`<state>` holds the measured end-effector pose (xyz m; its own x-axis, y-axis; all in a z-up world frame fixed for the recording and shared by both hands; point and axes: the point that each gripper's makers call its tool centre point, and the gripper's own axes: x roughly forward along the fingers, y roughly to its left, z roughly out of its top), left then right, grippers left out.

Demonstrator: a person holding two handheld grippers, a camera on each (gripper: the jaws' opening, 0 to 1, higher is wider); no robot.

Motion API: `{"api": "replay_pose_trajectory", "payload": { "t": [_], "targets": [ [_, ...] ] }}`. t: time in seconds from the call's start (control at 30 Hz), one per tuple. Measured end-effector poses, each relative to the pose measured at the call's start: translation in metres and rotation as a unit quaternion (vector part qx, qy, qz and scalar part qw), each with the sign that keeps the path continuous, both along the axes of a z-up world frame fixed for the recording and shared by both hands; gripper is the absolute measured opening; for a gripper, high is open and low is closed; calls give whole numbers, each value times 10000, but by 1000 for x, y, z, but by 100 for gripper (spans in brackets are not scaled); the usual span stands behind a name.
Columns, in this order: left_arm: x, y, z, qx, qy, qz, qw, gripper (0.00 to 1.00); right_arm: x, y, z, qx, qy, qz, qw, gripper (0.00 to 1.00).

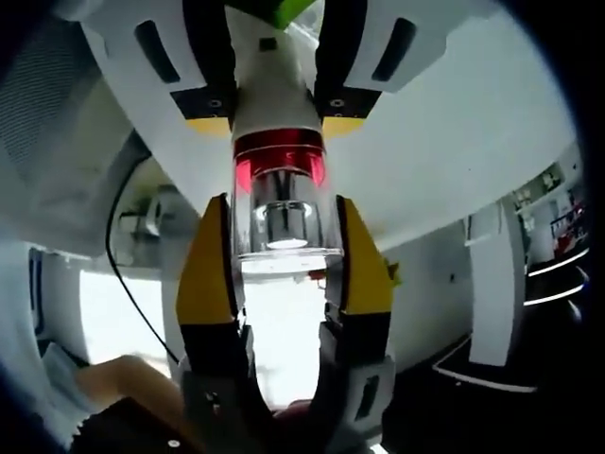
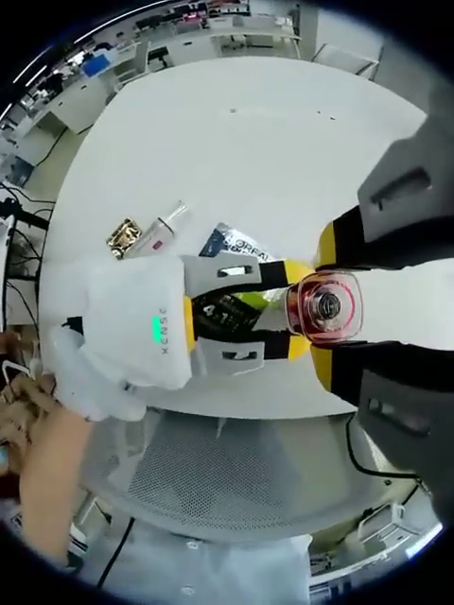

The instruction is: Arrange the skincare products in the storage area until every visible bottle or jar stands upright without overlapping.

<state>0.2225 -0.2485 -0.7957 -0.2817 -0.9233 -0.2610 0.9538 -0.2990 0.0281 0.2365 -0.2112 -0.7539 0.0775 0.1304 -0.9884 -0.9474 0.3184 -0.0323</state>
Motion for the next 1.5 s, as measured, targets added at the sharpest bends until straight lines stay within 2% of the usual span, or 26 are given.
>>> {"api": "replay_pose_trajectory", "payload": {
  "t": [0.1,0.17,0.23,0.3,0.37,0.6,0.77,0.87,0.97,1.13,1.27,1.33,1.5],
  "targets": [
    [-1,0,0,14,-28,14,10000,29,-1,1,0,3,15,207,9998,28],
    [-2,0,0,-5,-185,-26,9998,29,-1,2,1,9,19,186,9998,28],
    [-2,1,0,28,-196,-37,9998,29,-1,0,0,-74,65,-37,9999,28],
    [0,2,-1,53,-178,-53,9998,28,0,-1,1,-164,111,-443,9988,28],
    [-1,3,-1,60,-121,-136,9998,28,0,-1,0,-203,142,-576,9980,28],
    [-4,2,-1,5,84,-382,9992,27,0,-2,1,-236,174,-647,9975,28],
    [-4,3,0,27,85,-373,9993,28,1,0,0,-60,143,-395,9991,28],
    [-4,3,1,59,110,-321,9994,30,3,3,1,26,56,-261,9996,31],
    [-3,6,0,139,60,-303,9994,34,4,3,2,-3,-32,-183,9998,39],
    [-1,15,4,204,-6,-221,9995,35,4,1,7,12,-206,-77,9998,41],
    [7,23,10,229,-244,-21,9994,40,6,4,9,179,-421,24,9989,46],
    [9,28,11,292,-210,47,9993,40,6,5,9,232,-521,10,9984,49],
    [18,40,11,508,-290,363,9976,51,7,6,13,458,-770,-59,9960,56]
  ]
}}
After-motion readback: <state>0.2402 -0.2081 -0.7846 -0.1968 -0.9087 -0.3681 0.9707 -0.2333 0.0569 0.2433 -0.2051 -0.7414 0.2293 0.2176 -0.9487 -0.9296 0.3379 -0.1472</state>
